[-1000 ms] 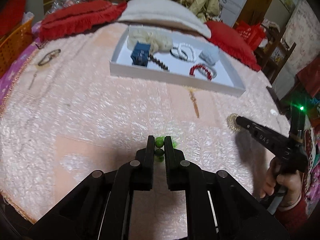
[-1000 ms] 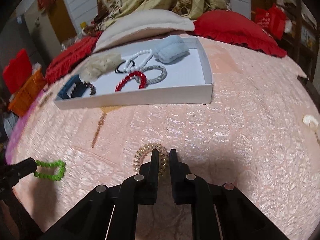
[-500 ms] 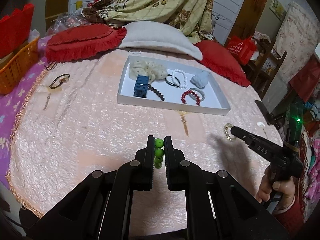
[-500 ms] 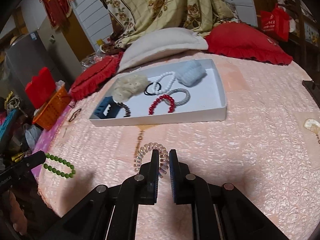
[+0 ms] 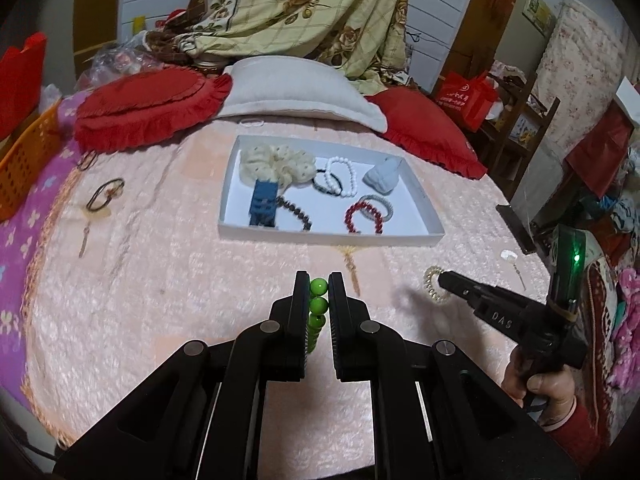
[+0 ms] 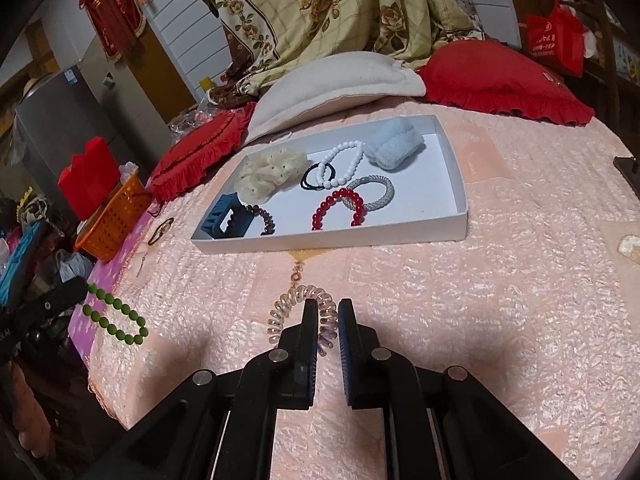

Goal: Organize jewelry
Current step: 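Lift and hold the green bracelet with the left gripper while the right holds the spiral tie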

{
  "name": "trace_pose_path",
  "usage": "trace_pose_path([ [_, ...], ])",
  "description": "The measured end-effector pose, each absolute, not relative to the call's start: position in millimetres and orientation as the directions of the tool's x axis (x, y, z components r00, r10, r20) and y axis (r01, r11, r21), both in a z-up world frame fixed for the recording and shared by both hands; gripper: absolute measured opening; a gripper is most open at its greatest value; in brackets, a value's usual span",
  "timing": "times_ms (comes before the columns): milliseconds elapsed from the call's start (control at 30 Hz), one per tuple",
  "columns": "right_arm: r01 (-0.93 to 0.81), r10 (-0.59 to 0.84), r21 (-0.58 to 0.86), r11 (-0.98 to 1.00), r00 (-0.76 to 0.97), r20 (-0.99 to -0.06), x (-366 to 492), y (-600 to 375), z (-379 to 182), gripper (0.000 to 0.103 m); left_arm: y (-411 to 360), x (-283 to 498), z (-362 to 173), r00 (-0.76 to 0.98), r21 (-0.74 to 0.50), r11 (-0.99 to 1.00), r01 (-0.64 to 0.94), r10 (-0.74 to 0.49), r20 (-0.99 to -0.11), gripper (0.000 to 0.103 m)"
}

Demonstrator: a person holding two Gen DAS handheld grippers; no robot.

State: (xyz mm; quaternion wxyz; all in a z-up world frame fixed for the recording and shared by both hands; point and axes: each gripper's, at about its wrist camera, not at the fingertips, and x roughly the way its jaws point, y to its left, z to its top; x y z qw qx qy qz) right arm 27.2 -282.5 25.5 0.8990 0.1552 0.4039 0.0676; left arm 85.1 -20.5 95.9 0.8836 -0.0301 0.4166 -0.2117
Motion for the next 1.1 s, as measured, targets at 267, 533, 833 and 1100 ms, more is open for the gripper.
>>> trace_pose_path([
  [267,0.011,0.245,0.346,0.938,0.686,-0.685,46,-294,40,0.009,-55,112,117,0.599,-0.14,0.904,0.405,-0.377,-0.707,0.008],
  [533,0.021,0.243,0.356,0.934,0.694,-0.678,37,-297,38,0.009,-71,100,106,0.648,0.003,0.924,0.383,-0.267,-0.713,0.008],
  [833,0.034,0.244,0.366,0.93,0.688,-0.683,18,-293,35,0.009,-60,80,91,0.693,0.117,0.952,0.283,-0.118,-0.711,0.008],
  [1100,0.013,0.241,0.345,0.939,0.691,-0.682,7,-278,41,0.009,-46,69,84,0.693,0.141,0.96,0.243,-0.07,-0.718,0.008],
])
